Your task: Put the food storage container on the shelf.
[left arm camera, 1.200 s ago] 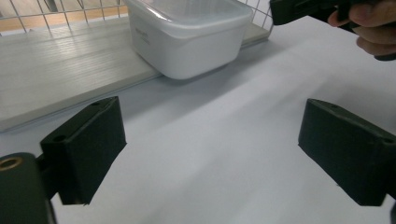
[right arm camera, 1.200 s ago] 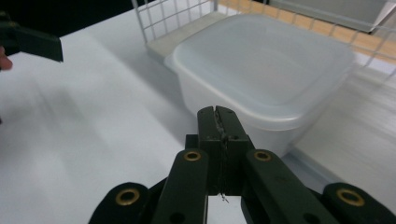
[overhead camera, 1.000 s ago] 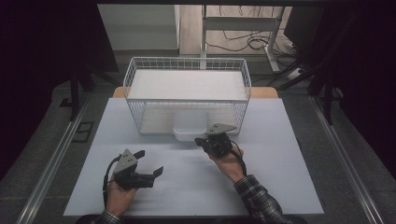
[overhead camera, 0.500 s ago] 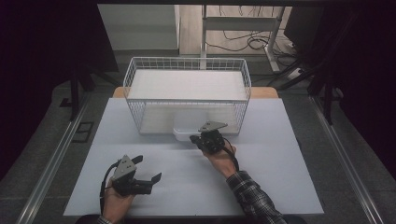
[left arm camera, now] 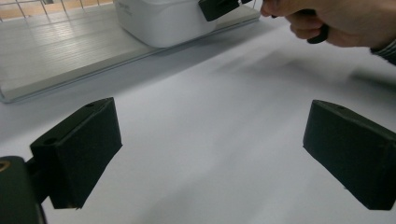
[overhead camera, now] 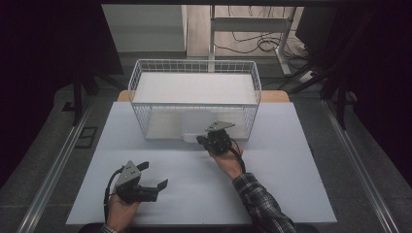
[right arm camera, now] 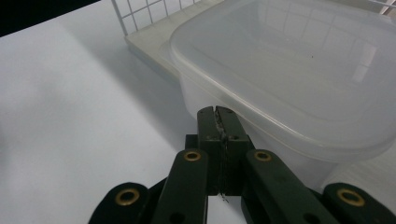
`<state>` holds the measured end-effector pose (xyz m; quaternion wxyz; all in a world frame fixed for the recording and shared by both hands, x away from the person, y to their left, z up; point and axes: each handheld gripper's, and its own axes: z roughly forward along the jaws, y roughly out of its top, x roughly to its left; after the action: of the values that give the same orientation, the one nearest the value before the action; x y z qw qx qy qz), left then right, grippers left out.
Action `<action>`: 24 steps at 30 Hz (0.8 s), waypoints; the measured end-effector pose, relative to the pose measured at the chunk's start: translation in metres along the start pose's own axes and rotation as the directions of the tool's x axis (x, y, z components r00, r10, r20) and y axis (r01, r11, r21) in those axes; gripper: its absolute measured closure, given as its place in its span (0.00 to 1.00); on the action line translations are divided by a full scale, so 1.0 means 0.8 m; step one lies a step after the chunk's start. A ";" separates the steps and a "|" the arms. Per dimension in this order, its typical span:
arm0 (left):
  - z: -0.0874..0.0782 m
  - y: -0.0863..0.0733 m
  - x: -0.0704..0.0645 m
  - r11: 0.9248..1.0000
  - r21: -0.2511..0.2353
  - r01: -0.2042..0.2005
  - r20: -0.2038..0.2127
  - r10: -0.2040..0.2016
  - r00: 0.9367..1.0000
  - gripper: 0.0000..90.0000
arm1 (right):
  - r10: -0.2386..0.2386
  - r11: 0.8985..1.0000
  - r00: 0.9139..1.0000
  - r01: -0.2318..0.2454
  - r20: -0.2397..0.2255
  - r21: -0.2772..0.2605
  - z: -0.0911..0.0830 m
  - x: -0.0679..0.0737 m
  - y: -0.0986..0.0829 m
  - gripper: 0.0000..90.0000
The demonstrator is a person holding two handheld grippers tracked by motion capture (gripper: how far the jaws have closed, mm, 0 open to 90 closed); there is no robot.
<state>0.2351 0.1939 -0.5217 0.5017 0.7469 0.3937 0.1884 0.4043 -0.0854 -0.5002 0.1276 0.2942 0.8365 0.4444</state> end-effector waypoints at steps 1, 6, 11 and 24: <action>0.000 0.000 0.000 1.000 -0.001 0.003 0.002 -0.003 1.000 0.04 | -0.001 1.000 1.000 0.001 0.003 0.002 0.001 -0.001 0.001 0.99; 0.000 0.000 0.001 1.000 -0.002 0.006 0.008 -0.006 1.000 0.04 | 0.001 1.000 1.000 -0.001 0.018 0.006 0.007 -0.006 0.005 0.99; 0.001 0.000 0.001 1.000 -0.007 0.013 0.023 -0.012 1.000 0.04 | 0.001 1.000 1.000 -0.001 0.025 0.006 0.012 -0.008 0.008 0.99; 0.001 0.000 0.001 1.000 -0.012 0.016 0.040 -0.016 0.999 0.04 | -0.006 1.000 0.998 0.005 0.065 0.007 0.026 -0.017 0.019 0.99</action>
<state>0.2360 0.1944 -0.5221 0.5157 0.7442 0.3884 0.1717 0.4305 -0.0730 -0.5007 0.1549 0.3066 0.8341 0.4316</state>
